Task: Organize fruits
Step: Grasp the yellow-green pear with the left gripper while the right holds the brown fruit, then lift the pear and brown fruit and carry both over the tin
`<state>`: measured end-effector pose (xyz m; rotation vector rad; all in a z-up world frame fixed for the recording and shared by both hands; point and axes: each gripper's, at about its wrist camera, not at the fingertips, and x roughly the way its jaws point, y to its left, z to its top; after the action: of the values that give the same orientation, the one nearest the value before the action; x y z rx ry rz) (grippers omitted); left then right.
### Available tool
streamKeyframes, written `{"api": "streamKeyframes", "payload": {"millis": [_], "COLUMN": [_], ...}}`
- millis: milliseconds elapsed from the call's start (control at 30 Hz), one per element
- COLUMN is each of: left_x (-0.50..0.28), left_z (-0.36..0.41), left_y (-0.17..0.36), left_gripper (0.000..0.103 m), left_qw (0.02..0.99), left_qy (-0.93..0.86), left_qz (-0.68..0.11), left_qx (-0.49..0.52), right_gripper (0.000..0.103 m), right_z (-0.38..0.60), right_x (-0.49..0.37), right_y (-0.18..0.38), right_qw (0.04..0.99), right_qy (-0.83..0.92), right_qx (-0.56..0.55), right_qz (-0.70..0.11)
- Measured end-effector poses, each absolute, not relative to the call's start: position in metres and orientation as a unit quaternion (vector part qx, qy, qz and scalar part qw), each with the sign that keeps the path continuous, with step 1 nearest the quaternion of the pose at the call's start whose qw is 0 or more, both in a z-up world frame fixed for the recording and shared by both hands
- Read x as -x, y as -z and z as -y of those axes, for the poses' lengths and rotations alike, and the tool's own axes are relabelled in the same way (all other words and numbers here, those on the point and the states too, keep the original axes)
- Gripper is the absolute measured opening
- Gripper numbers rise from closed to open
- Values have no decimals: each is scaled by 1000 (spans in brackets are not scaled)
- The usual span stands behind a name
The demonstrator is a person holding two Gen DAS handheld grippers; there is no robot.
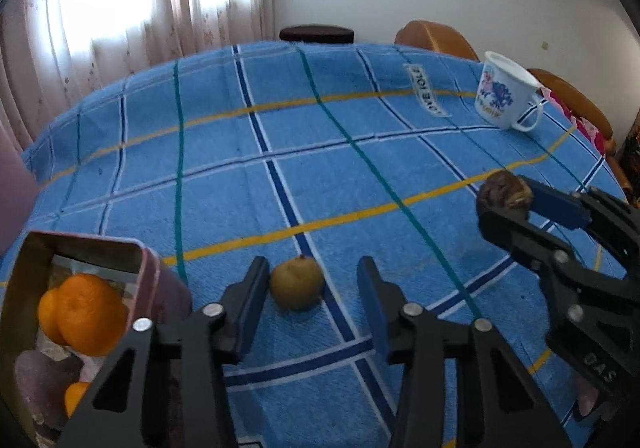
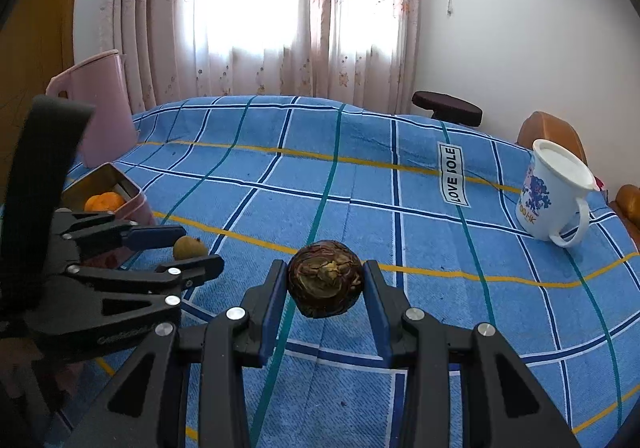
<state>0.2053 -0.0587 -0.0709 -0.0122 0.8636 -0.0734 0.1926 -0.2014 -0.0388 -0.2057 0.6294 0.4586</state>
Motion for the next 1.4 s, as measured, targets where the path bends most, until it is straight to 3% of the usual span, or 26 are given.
{"api": "streamKeyframes", "payload": {"millis": [33,67,1400], "left_x": [-206,-206,-142], "left_z": [58,58,72], "left_y": [72,73,35], "left_gripper": [29,29,29], "left_qw": [906,905,961], "left_qy": [38,39,28], "left_qz": [-421,-423,-276], "left_qx": [9,11,-8], "right_gripper": [40,40,40], "right_z": [202,202,219], "right_x": [-193,-194,-160], "right_y": [39,39,19], "right_qw": [920,920,948], "right_qy": [-223,-223,-243], "right_qx": [99,97,66], "right_qz": [-307,-307,-194]}}
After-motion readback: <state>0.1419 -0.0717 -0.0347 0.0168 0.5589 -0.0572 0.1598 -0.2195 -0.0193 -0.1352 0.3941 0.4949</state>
